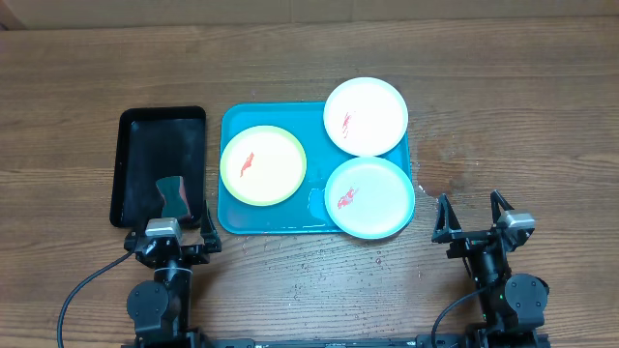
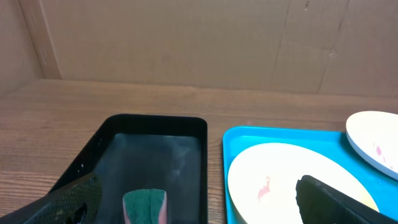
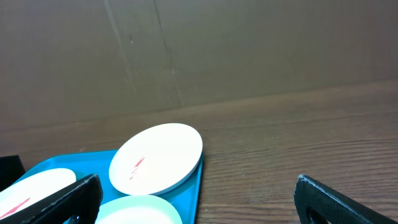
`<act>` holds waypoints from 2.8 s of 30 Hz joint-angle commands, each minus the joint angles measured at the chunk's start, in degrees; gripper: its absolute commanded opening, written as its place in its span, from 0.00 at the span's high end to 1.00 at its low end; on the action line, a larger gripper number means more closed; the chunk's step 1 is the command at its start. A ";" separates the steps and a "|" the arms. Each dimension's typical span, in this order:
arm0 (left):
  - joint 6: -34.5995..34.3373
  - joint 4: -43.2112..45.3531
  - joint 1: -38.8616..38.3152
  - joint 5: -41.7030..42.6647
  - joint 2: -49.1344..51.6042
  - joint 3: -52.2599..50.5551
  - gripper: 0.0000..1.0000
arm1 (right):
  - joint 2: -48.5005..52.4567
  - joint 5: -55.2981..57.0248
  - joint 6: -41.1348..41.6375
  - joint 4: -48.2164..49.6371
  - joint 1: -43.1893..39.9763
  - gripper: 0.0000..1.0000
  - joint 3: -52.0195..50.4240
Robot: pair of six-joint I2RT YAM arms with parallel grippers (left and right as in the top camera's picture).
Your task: Clean dirty plates on tray and stack at the side
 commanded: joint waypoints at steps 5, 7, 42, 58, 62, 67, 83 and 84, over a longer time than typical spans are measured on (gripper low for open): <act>0.85 -0.15 -0.52 -0.42 -0.70 -0.24 0.00 | -0.63 -0.31 -0.02 0.22 -0.15 0.00 -0.61; 0.85 -0.15 -0.52 -0.44 -0.70 -0.24 0.00 | -0.63 -0.31 -0.02 0.24 -0.15 0.00 -0.61; 0.85 -0.15 -0.52 -0.44 -0.70 -0.24 0.00 | -0.63 3.98 -1.51 0.04 -0.17 0.00 -0.59; -5.70 0.35 -0.50 0.04 -0.68 0.66 0.00 | -0.63 1.57 2.05 0.02 -0.15 0.00 -0.46; -5.77 -6.43 -0.50 -0.46 -0.26 4.87 0.00 | 0.11 1.60 3.45 -4.07 -0.15 0.00 2.03; -3.65 -12.26 -0.50 -0.63 6.32 13.70 0.00 | 6.75 1.60 3.48 -8.66 -0.17 0.00 8.48; -3.91 -41.20 -0.50 -0.42 44.81 47.12 0.00 | 43.43 1.36 3.43 -30.99 -0.15 0.00 40.30; -3.91 -42.86 -0.50 -0.42 46.88 48.57 0.00 | 45.24 0.68 3.45 -32.04 -0.15 0.00 41.90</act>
